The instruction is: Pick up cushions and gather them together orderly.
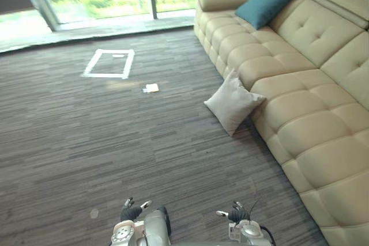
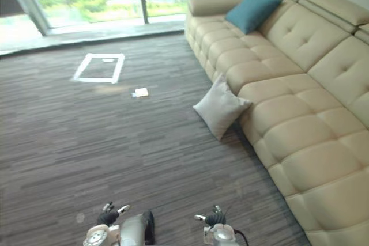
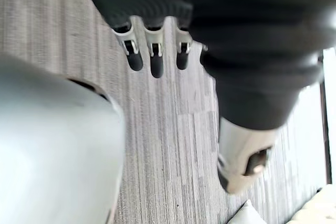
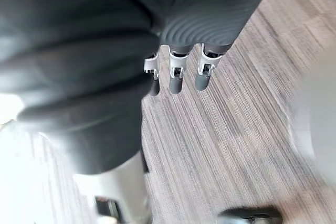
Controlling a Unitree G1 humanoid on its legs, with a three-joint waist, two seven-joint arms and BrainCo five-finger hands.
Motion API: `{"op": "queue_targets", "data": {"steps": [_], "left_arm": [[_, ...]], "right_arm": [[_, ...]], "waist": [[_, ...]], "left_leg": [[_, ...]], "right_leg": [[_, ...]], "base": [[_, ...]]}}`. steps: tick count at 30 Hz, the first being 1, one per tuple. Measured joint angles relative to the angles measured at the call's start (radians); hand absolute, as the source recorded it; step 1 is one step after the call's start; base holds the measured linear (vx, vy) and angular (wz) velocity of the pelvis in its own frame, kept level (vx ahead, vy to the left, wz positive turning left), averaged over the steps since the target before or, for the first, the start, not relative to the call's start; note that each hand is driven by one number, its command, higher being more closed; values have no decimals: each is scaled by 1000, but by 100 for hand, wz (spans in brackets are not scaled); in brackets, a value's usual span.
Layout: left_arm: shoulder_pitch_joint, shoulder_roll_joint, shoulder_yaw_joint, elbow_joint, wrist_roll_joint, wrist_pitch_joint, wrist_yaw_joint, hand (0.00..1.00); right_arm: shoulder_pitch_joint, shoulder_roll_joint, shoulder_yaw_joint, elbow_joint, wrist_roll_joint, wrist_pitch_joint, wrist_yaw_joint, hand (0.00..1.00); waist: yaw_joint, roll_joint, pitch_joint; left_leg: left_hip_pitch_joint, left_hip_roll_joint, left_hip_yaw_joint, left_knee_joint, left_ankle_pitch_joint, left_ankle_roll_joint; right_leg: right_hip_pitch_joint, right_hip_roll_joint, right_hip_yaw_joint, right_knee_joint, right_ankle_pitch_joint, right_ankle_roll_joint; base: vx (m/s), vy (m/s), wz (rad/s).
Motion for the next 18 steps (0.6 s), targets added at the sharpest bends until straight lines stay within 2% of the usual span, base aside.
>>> {"op": "queue_targets", "data": {"steps": [1,2,3,5,7,8,9,10,11,12,13,14,15,16,17,18], "left_arm": [[-5,1,-1,9,0,7,1,0],[-3,-6,0,22,-1,16,8,0],[1,-12,0,22,0,16,9,0],[2,-18,-1,36,0,18,9,0],[0,-20,-2,52,1,22,10,0],[2,-20,-7,52,2,23,10,0],[6,-21,-7,53,4,23,10,0],[17,-23,-7,52,11,24,8,0],[23,-21,-6,48,21,23,4,0],[19,-27,-5,54,23,24,4,0],[17,-52,-5,57,34,27,0,0],[17,-68,-3,57,42,30,-3,0],[12,-76,7,49,47,30,-7,0],[10,-85,33,45,48,32,-7,0],[14,-94,48,35,46,32,-5,0],[12,-94,50,27,46,32,-5,0]], "right_arm": [[0,-2,0,0,-3,-2,1,0],[2,-9,0,-6,-17,-4,4,0],[4,-10,0,-21,-23,-4,7,0],[-1,-12,0,-54,-27,-12,12,0],[-4,-18,-1,-72,-30,-13,15,0],[-5,-18,-1,-77,-30,-14,16,0],[-6,-18,-1,-78,-30,-14,18,0],[-7,-18,-1,-80,-30,-14,20,0],[-3,-18,0,-80,-31,-13,20,0],[-3,-23,1,-86,-32,-13,21,0],[-6,-39,2,-88,-33,-12,22,0],[-6,-51,2,-90,-34,-11,22,0],[-4,-53,2,-102,-34,-6,22,0],[-5,-58,2,-112,-34,0,21,0],[-6,-60,3,-113,-33,5,19,0],[-7,-59,2,-108,-30,9,16,0]], "waist": [[-2,0,0],[-1,7,4],[1,15,1],[-10,32,11],[-18,41,17],[-26,42,17],[-30,42,17],[-37,41,17],[-38,31,14],[-43,36,15],[-41,71,2],[-44,89,-5],[-46,109,-1],[-45,136,6],[-41,147,11],[-37,151,21]], "left_leg": [[27,-5,6,0,-13,4],[141,-14,22,-23,-60,17],[199,-14,34,-57,-75,23],[305,-11,54,-142,-89,23],[379,-1,66,-208,-89,24],[418,0,66,-245,-89,23],[444,-1,65,-262,-91,20],[487,-6,60,-280,-103,-1],[528,-21,43,-280,-123,-33],[555,-18,25,-276,-130,-45],[552,17,-1,-218,-130,-48],[502,39,-28,-89,-129,-49],[431,73,-59,81,-107,-79],[322,123,-104,338,4,-109],[250,164,-120,494,48,-126],[208,198,-110,606,38,-133]], "right_leg": [[-25,-14,-4,80,14,4],[-80,-28,-38,214,10,-9],[-117,-29,-72,226,-10,-26],[-235,-21,-186,147,-60,-46],[-292,15,-284,-68,-56,-53],[-305,44,-324,-234,-22,-66],[-305,60,-332,-317,10,-73],[-302,87,-328,-439,80,-88],[-300,89,-310,-470,154,-132],[-305,89,-285,-413,195,-194],[-305,92,-307,-334,114,-191],[-298,97,-317,-306,70,-185],[-278,110,-328,-297,34,-191],[-238,146,-330,-306,-1,-201],[-201,175,-321,-319,-21,-213],[-153,199,-308,-335,-40,-219]], "base": [[508,190,-3],[615,191,-15],[520,138,-29],[539,99,-29],[567,32,-7],[535,-16,13],[572,-57,30],[623,-95,42],[650,-113,48],[641,-130,38],[596,-172,31],[575,-190,26],[571,-227,11],[569,-190,-19],[672,-172,-49],[545,-99,-60]]}}
